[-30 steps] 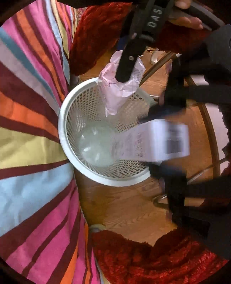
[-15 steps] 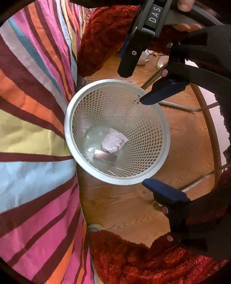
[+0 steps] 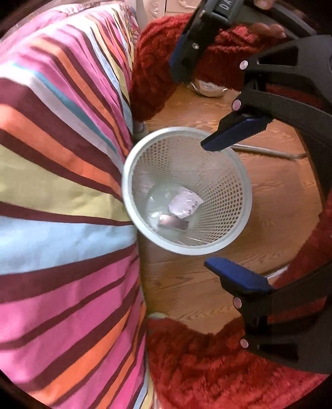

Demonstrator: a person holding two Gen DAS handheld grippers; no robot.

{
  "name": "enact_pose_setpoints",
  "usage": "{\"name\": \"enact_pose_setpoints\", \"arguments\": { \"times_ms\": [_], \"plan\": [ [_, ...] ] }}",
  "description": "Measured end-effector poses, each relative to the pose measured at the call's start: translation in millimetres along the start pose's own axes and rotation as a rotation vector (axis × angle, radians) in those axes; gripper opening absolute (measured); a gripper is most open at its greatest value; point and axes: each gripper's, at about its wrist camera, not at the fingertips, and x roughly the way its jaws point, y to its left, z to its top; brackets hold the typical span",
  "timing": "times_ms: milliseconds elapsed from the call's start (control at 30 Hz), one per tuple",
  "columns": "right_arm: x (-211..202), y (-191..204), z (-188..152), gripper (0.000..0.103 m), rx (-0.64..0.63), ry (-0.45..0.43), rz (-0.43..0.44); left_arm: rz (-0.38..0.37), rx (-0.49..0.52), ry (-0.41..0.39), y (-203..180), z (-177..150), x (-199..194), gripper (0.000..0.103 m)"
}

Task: Collect trash
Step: 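Move both tools back toward the boxes on the bed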

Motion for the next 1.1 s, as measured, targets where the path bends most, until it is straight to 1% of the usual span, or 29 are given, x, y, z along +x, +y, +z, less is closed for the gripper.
{"name": "enact_pose_setpoints", "arguments": {
  "times_ms": [67,100,200,300,400,467,533,600,733,800,867,967,1033,1100],
  "plan": [
    [-19,2,0,0.080,-0.038,-0.072,-0.012,-0.009,0.011,-0.050,0,-1,-17,0.083],
    [-30,3,1,0.080,-0.053,-0.116,-0.014,-0.014,0.020,-0.091,0,-2,-31,0.083],
    [-62,3,8,0.080,-0.083,-0.252,-0.005,-0.004,0.034,-0.182,0,1,-58,0.083],
    [-88,6,20,0.080,-0.127,-0.379,0.015,-0.007,0.027,-0.278,0,13,-86,0.083],
    [-103,7,35,0.080,-0.158,-0.477,-0.023,-0.011,0.018,-0.353,0,30,-106,0.083],
    [-109,4,50,0.080,-0.150,-0.519,-0.054,0.003,0.015,-0.388,-1,39,-116,0.083],
    [-111,0,65,0.080,-0.132,-0.535,-0.058,0.015,0.009,-0.429,-1,52,-129,0.083],
    [-112,0,78,0.080,-0.124,-0.553,-0.060,0.011,0.002,-0.462,-2,65,-138,0.083],
    [-110,13,99,0.080,-0.157,-0.587,-0.107,0.016,0.003,-0.509,-8,91,-147,0.083],
    [-107,17,106,0.080,-0.175,-0.589,-0.123,0.028,0.005,-0.525,-13,106,-149,0.083],
    [-103,19,115,0.080,-0.183,-0.588,-0.138,0.034,0.007,-0.537,-17,114,-150,0.083],
    [-99,20,121,0.080,-0.179,-0.582,-0.135,0.048,0.015,-0.550,-20,129,-147,0.083],
    [-96,20,126,0.080,-0.182,-0.579,-0.138,0.059,0.016,-0.552,-21,138,-148,0.083],
    [-94,21,130,0.080,-0.186,-0.576,-0.148,0.053,0.015,-0.550,-21,147,-147,0.083]
  ]
}}
